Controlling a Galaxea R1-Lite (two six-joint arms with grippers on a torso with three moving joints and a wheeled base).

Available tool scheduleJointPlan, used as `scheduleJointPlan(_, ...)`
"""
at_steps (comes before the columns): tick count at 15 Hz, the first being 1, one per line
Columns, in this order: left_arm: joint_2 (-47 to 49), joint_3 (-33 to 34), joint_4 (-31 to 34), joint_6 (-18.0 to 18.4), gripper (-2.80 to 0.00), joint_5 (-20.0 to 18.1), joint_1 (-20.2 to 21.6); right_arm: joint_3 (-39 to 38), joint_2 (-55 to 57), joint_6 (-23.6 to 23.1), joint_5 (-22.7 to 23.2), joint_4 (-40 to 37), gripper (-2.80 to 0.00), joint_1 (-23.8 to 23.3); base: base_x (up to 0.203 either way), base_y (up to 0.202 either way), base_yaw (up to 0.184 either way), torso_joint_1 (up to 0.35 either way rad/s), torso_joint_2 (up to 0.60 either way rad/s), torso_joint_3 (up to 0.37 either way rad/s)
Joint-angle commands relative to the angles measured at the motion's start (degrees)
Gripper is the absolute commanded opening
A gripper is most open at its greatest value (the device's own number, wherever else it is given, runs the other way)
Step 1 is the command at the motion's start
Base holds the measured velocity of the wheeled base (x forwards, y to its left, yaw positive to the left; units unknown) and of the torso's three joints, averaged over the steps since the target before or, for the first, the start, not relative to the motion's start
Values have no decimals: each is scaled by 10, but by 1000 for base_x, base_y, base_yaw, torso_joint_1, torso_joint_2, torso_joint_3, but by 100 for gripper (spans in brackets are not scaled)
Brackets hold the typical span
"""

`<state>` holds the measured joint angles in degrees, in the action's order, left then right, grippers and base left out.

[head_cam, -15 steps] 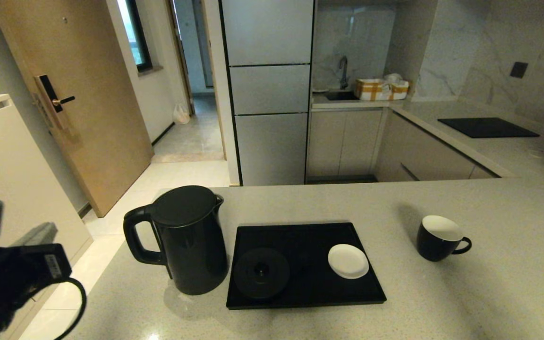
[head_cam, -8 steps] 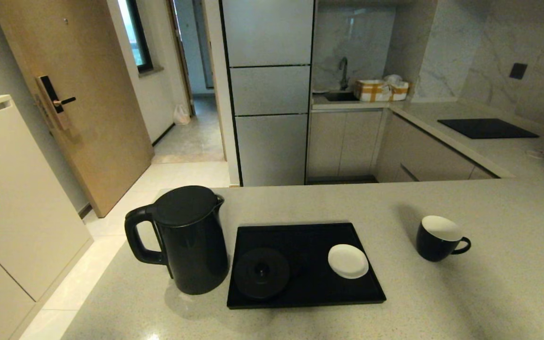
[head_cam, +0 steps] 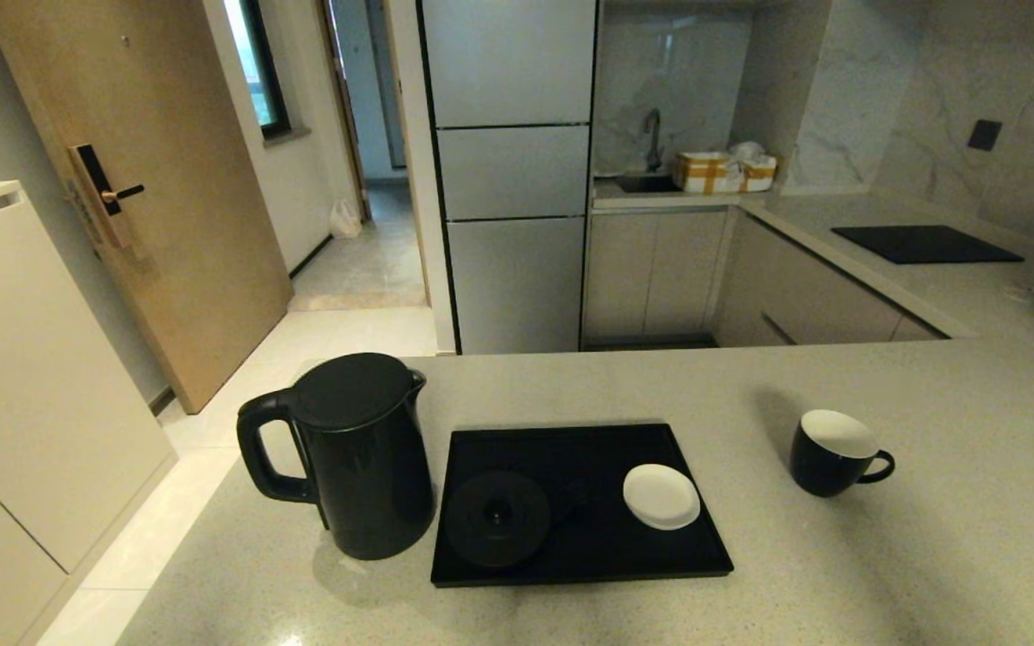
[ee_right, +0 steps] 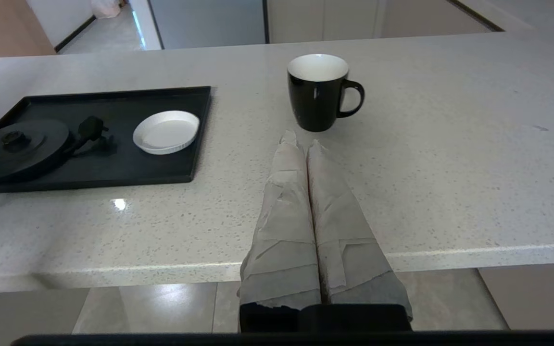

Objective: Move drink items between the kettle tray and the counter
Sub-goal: Return the kettle to its original position

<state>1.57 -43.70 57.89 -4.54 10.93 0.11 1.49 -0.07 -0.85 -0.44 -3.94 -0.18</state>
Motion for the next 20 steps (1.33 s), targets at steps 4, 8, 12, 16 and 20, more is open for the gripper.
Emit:
scheduleJointPlan(4, -14, 276, -357, 58, -280, -12, 1, 0, 1, 0, 0, 0, -280, 0, 0, 0, 0, 0, 0, 0)
scheduleJointPlan(8, -14, 438, -629, 94, -280, -93, 1, 0, 1, 0, 0, 0, -280, 0, 0, 0, 0, 0, 0, 0)
scheduleJointPlan(12, -15, 437, -579, 105, -280, -123, 1, 0, 1, 0, 0, 0, -280, 0, 0, 0, 0, 0, 0, 0)
scheduleJointPlan(16, -15, 437, -579, 105, -280, -123, 1, 0, 1, 1, 0, 0, -280, 0, 0, 0, 0, 0, 0, 0)
scheduleJointPlan(20, -15, 437, -579, 105, -280, -123, 1, 0, 1, 0, 0, 0, -280, 0, 0, 0, 0, 0, 0, 0)
